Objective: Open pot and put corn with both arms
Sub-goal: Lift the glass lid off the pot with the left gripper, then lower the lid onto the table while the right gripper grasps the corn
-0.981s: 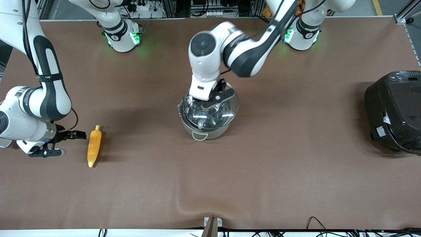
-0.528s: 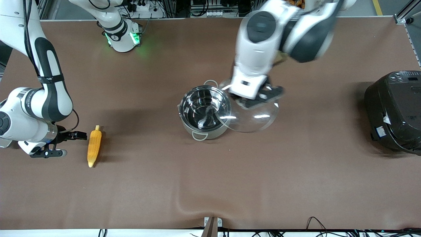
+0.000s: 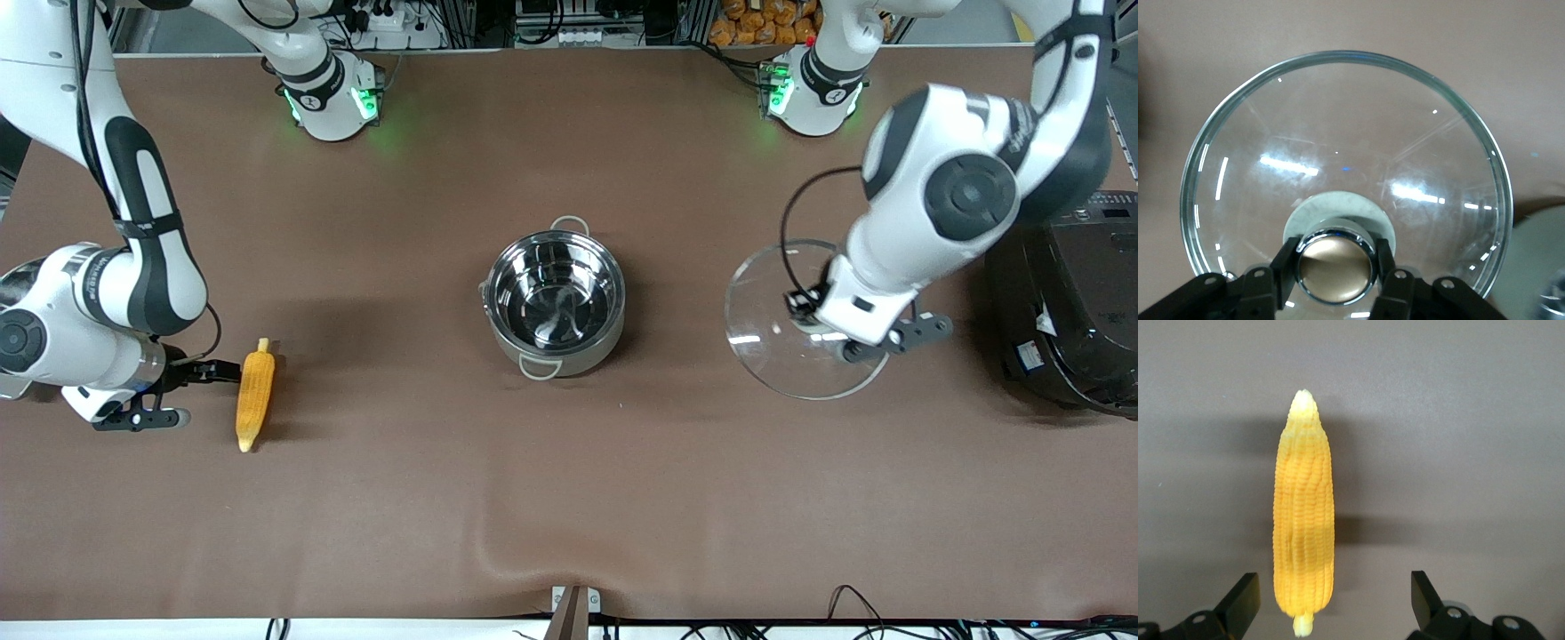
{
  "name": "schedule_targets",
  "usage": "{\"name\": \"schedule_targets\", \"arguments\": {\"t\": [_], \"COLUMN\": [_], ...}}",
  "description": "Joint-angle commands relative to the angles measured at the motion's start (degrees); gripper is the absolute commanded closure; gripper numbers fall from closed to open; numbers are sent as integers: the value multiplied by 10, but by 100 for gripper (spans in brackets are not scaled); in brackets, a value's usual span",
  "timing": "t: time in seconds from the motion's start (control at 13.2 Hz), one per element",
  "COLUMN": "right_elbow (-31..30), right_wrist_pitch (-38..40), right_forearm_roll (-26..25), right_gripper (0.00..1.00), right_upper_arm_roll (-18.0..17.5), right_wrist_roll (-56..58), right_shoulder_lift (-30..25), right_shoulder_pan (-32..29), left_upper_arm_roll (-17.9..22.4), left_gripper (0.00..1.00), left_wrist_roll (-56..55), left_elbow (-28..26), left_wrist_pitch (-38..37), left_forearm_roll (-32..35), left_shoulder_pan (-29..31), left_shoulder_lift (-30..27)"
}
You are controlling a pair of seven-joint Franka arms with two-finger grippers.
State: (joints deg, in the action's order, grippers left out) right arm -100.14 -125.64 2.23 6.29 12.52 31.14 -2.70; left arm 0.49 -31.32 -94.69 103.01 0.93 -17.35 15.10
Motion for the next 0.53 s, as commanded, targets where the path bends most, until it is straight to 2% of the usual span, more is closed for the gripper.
{"name": "schedule_targets", "arguments": {"t": [0.0,0.23,0.45], "right_elbow": [7,7,6], "right_wrist_pitch": [-15,-32,-43], "right_forearm_roll": [7,8,9], "right_gripper": [0,0,0], "right_upper_arm_roll": [-7,-8,-10], "right_wrist_roll": [7,7,1], "right_shoulder_lift": [23,42,62], "right_shoulder_pan": [-5,-3,-2], "left_upper_arm_roll": [-11,-11,-12], "left_gripper": [100,100,100], "left_wrist_roll": [34,37,37], "left_elbow": [-82,-180,-212], "left_wrist_pitch": [61,195,269], "left_forearm_roll": [6,5,5], "left_shoulder_pan": [32,35,34], "left_shoulder_lift": [-24,-15,13]}}
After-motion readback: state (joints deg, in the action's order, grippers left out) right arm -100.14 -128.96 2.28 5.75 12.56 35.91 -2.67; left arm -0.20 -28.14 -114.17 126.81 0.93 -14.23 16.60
